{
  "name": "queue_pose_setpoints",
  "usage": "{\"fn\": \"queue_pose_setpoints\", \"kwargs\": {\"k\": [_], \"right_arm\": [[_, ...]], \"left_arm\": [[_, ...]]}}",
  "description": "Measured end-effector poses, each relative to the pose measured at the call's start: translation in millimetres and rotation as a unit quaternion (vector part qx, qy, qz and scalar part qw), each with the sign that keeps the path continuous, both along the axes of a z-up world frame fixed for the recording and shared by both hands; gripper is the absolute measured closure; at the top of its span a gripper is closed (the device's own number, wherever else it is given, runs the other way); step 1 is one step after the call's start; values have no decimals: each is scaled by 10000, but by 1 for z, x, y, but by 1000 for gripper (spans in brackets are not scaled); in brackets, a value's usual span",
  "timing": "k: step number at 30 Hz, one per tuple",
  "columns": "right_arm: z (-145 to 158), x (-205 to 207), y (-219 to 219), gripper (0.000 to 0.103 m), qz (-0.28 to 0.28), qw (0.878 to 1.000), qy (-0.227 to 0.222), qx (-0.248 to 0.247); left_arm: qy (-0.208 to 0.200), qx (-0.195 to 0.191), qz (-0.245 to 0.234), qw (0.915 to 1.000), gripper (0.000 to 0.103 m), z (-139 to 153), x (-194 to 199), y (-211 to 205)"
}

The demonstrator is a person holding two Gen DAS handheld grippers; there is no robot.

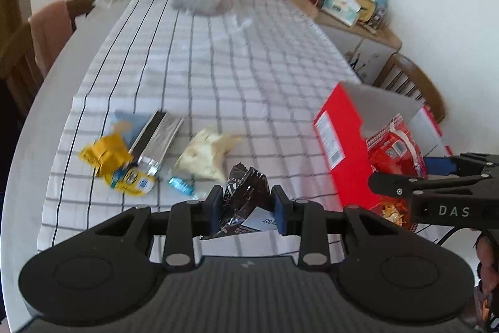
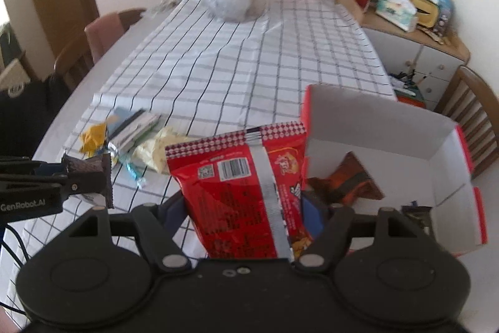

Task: Organize snacks
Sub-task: 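Carry the chip bag and chocolate wrapper into the red box and open both tools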

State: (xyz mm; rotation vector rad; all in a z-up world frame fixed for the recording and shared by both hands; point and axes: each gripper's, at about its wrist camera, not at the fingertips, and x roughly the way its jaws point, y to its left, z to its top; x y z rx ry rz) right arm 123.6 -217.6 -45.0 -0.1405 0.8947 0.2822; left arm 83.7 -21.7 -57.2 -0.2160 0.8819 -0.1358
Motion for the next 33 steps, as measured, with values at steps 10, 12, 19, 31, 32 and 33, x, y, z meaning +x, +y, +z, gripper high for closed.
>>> {"fn": "queue_pose_setpoints", "kwargs": {"k": [10, 12, 19, 31, 32, 33], "right_arm": [[26, 3, -72, 29, -173, 9992, -262, 236], [27, 5, -89, 29, -234, 9990, -292, 248], [22, 18, -147, 29, -466, 9981, -317, 262], [-8, 40, -210, 29, -611, 9971, -73, 451], [-9, 40, -211, 29, -575, 9971, -70, 494], [-9, 41, -212, 29, -542, 9971, -61, 537]], "left_arm": [[-470, 141, -386, 9980, 70, 43, 9, -81], [-526, 193, -482, 9973, 70, 47, 13, -102], [-551, 312, -797, 9948, 70, 47, 38, -176], [96, 594, -610, 9963, 70, 7, 50, -209], [152, 559, -555, 9968, 70, 5, 47, -206], [201, 557, -487, 9971, 70, 1, 43, -202]]}}
